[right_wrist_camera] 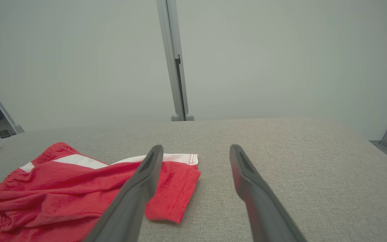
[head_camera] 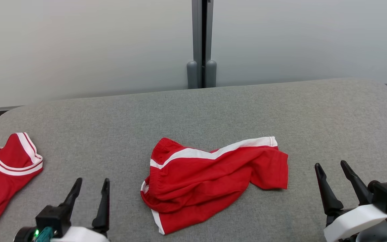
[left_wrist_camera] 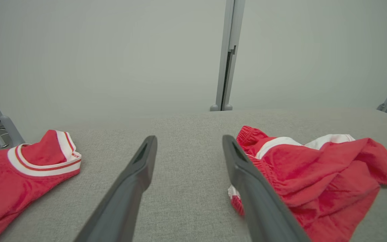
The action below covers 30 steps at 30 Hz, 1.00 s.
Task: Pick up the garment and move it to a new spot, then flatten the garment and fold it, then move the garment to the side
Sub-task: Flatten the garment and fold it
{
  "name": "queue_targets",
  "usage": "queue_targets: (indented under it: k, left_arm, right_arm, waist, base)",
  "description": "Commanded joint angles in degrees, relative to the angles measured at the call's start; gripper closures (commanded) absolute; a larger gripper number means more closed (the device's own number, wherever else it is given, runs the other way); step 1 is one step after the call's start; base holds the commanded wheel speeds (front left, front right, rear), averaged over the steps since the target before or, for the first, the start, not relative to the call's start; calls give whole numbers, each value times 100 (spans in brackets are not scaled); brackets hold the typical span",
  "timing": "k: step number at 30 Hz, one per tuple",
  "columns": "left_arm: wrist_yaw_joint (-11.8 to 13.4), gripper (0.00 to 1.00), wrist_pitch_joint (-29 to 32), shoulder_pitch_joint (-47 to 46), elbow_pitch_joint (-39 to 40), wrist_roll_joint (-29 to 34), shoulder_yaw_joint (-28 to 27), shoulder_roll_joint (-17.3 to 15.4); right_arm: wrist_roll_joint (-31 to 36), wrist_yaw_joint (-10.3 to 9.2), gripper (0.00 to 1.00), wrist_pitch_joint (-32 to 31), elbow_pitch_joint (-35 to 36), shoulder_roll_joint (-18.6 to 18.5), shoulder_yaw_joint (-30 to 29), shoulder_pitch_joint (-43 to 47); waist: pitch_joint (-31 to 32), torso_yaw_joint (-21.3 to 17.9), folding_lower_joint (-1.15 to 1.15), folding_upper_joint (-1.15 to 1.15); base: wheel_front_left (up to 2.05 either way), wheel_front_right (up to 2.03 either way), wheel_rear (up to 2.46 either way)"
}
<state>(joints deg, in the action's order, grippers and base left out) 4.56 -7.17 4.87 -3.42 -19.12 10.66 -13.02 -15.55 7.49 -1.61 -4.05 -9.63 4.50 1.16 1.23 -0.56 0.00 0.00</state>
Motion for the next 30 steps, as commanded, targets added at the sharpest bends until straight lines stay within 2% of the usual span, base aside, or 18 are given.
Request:
queue_targets:
  k: [1,9,16,22,23,24,25,26,30]
  left_arm:
    - [-53,0,65,-218,-29,24,59,21]
    - [-389,0,675,-1210,-630,-62,543,265]
    - [-769,0,1089,-2090,-1864,-439,684,554]
    - [-959,0,1462,-2571,-2851,-803,666,654]
    - [-982,5,1493,-2625,-2964,-858,657,675]
    - [-1016,51,1531,-2680,-3067,-874,693,675]
    - [-1039,86,1537,-2716,-3140,-957,685,687]
    - [-1064,100,1504,-2747,-3184,-1027,669,702]
    - [-1100,100,1283,-2854,-3313,-1067,683,703]
  right_arm:
    - [3,0,0,-28,27,3,-12,-8]
    - [-14,0,0,-53,70,-16,86,-152]
    - [-94,0,0,5,13,-21,136,-281]
    - [-144,0,0,73,-62,-33,151,-395]
    - [-151,0,0,80,-82,-35,157,-407]
    - [-149,0,0,90,-95,-38,151,-420]
    - [-147,0,0,109,-106,-42,143,-435]
    - [-144,0,0,123,-118,-50,127,-453]
    - [-155,0,0,178,-168,-63,57,-503]
  waist:
    - [-24,10,0,0]
    - [-221,-87,0,0]
    - [-564,-324,0,0]
    - [-766,-449,0,0]
    - [-779,-459,0,0]
    - [-793,-465,0,0]
    - [-806,-466,0,0]
    - [-818,-463,0,0]
    - [-848,-415,0,0]
  base:
    - [0,0,0]
    - [0,0,0]
    - [0,0,0]
    - [0,0,0]
    - [0,0,0]
    - [0,0,0]
    - [0,0,0]
    - [0,0,0]
    - [0,0,0]
